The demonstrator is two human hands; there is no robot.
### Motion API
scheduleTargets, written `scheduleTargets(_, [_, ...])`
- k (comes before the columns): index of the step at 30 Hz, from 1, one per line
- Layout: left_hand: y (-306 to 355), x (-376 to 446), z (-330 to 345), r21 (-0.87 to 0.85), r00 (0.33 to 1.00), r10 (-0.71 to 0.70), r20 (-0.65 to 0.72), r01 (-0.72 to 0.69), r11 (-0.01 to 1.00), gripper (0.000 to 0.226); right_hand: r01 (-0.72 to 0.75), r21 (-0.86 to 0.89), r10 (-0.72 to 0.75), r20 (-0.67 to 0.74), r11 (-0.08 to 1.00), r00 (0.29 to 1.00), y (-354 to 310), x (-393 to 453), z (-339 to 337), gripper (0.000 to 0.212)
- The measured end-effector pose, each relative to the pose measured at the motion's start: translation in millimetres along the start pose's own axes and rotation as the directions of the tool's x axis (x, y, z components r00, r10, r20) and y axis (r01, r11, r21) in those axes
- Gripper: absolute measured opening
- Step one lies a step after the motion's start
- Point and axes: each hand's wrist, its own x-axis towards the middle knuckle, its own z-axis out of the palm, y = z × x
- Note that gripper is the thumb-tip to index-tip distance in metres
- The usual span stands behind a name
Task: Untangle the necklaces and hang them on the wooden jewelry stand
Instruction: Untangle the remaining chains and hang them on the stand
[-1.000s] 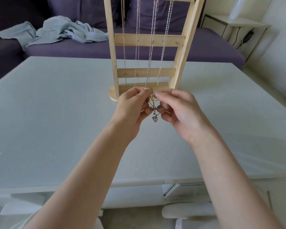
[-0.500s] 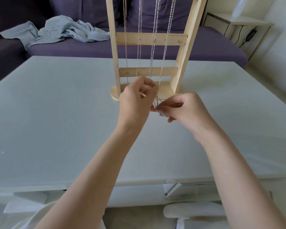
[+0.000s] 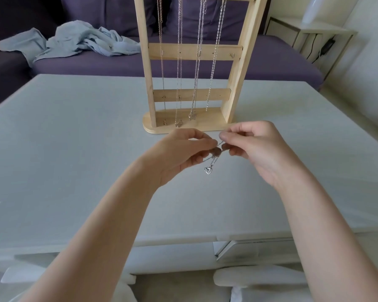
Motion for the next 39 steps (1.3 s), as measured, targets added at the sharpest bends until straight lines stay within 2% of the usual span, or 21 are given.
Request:
scheduleTargets(4, [-1, -1, -1, 0.11, 1.0, -0.009, 0.011, 0.008, 0.994, 0.016, -0.031, 0.091, 0.029, 0.025, 0.995, 0.999, -1, -1, -4, 0.007])
scheduleTargets(9, [-1, -1, 2, 0.208, 1.0, -0.009, 0.018, 0.005, 0.978, 0.016, -0.027, 0.111, 0.021, 0.053, 0.993, 0.998, -3, -1, -3, 0.006])
scheduleTargets(13, [1, 0, -1, 0.157, 0.999, 0.025, -0.041, -0.019, 0.987, 0.02, -0.031, 0.083, 0.022, 0.106, 0.996, 0.994, -5, -2, -4, 0.015])
scheduleTargets(19, [1, -2, -3, -0.005, 0.995, 0.052, -0.083, -0.052, 0.999, 0.021, -0.029, 0.026, 0.026, 0.11, 0.999, 0.994, -3, -1, -2, 0.027])
scheduleTargets(26, [0, 0, -8, -0.077, 0.984, 0.116, -0.133, -0.127, 0.989, 0.017, -0.075, 0.052, 0.063, 0.209, 0.996, 0.976, -5, -2, 3, 0.025])
scheduleTargets(27, [0, 0, -7, -0.044, 0.98, 0.147, -0.137, -0.154, 0.987, 0.017, -0.076, 0.054, 0.063, 0.211, 0.996, 0.975, -5, -2, 3, 0.024])
scheduleTargets(31, [0, 2, -4, 0.273, 0.943, 0.298, -0.147, -0.251, 0.929, 0.019, -0.085, 0.028, 0.077, 0.204, 0.996, 0.976, -3, -2, 7, 0.02])
scheduleTargets(34, [-1, 3, -3, 0.325, 0.938, 0.314, -0.143, -0.256, 0.911, 0.021, -0.09, 0.037, 0.083, 0.154, 0.995, 0.985, -2, -1, 7, 0.02])
scheduleTargets(36, [-1, 4, -3, 0.287, 0.934, 0.315, -0.17, -0.259, 0.922, 0.02, -0.097, 0.019, 0.094, 0.133, 0.995, 0.987, -2, -1, 5, 0.019])
scheduleTargets(39, [-1, 3, -2, 0.147, 0.929, 0.307, -0.207, -0.281, 0.948, 0.018, -0.099, -0.029, 0.102, 0.18, 0.995, 0.978, -1, -1, 6, 0.014])
